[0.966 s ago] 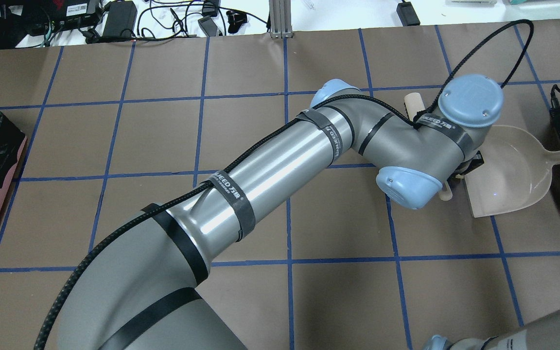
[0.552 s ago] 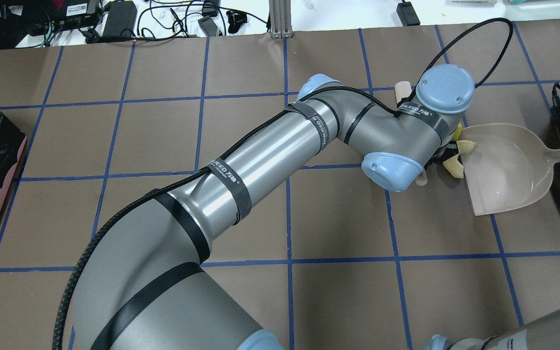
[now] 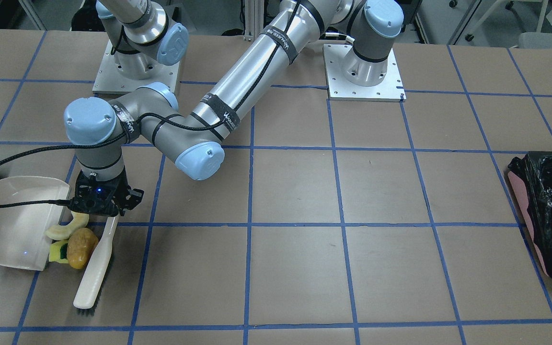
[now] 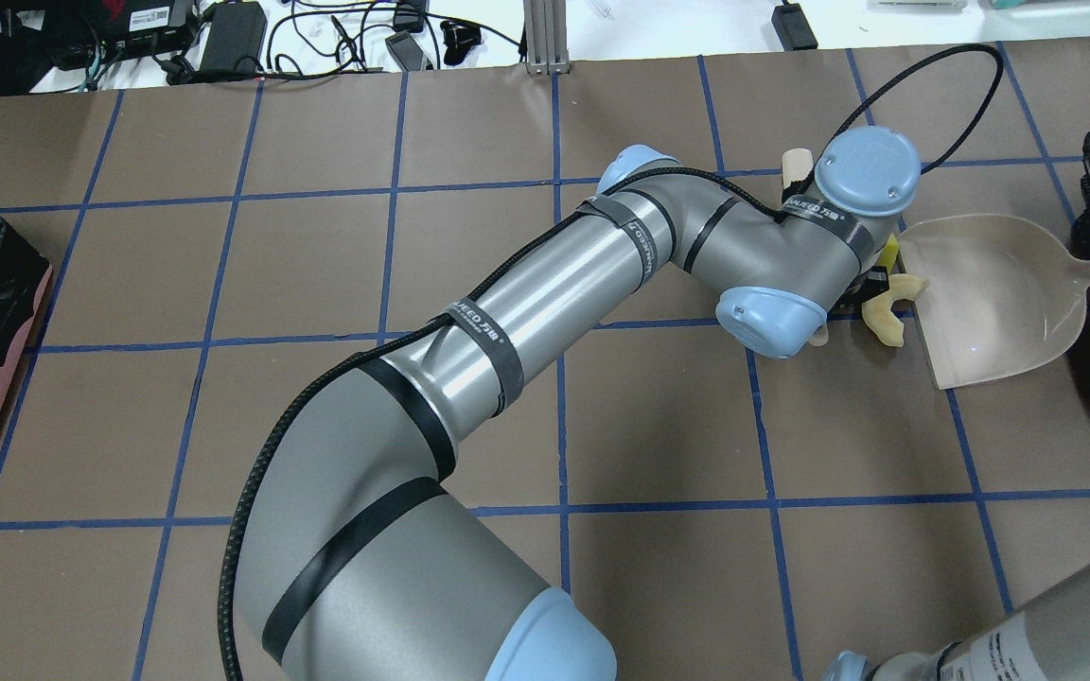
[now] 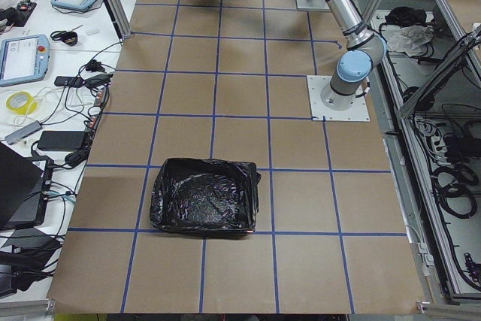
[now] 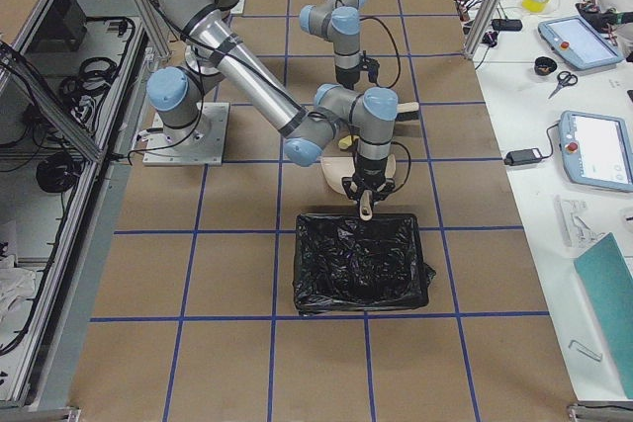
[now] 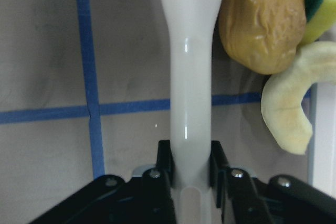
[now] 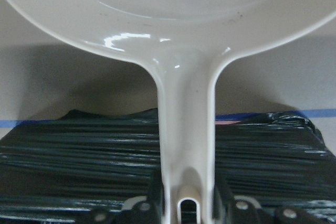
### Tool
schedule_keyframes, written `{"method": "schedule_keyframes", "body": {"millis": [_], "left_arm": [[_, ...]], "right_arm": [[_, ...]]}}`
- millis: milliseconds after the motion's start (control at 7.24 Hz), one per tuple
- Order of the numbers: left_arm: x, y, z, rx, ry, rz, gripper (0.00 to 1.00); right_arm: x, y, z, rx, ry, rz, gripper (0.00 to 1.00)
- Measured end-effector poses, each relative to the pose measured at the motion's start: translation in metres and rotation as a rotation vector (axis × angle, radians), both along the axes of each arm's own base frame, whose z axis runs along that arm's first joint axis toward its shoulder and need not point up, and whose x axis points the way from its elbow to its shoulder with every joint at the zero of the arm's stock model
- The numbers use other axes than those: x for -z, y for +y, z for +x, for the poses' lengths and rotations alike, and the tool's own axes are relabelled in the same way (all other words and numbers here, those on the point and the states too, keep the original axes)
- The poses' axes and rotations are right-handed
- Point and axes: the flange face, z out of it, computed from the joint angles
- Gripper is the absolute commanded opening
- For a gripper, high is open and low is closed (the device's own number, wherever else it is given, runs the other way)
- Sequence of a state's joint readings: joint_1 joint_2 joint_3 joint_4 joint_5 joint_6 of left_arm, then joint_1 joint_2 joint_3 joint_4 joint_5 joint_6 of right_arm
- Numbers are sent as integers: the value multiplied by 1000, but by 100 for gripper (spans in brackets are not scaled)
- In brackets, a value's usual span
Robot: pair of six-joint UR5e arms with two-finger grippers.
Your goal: Sweep and dump trash in nearest bin
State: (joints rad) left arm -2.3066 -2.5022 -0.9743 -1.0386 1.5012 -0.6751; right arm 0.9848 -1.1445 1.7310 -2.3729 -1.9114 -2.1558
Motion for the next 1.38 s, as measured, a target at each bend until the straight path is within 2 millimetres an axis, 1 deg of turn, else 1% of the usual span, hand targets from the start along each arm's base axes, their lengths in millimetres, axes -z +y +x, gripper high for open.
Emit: {"method": "schedule_keyframes", "body": {"millis": [276, 414, 690, 966, 1381], "left_arm": [[3, 3, -3, -41, 19, 32, 0], [2, 6, -4, -75, 37, 68, 0], [2, 19, -7, -169, 48, 134, 0], [1, 38, -12, -238, 49, 187, 0], [-3, 62, -28, -320, 63, 214, 0]], "right_arm": [[-3, -22, 17, -24, 2, -2, 0], [-2, -27, 24, -34, 2, -2, 0], [3, -31, 29, -41, -3, 4, 0], [3, -32, 32, -45, -3, 7, 0], [3, -34, 38, -55, -5, 15, 0]]}}
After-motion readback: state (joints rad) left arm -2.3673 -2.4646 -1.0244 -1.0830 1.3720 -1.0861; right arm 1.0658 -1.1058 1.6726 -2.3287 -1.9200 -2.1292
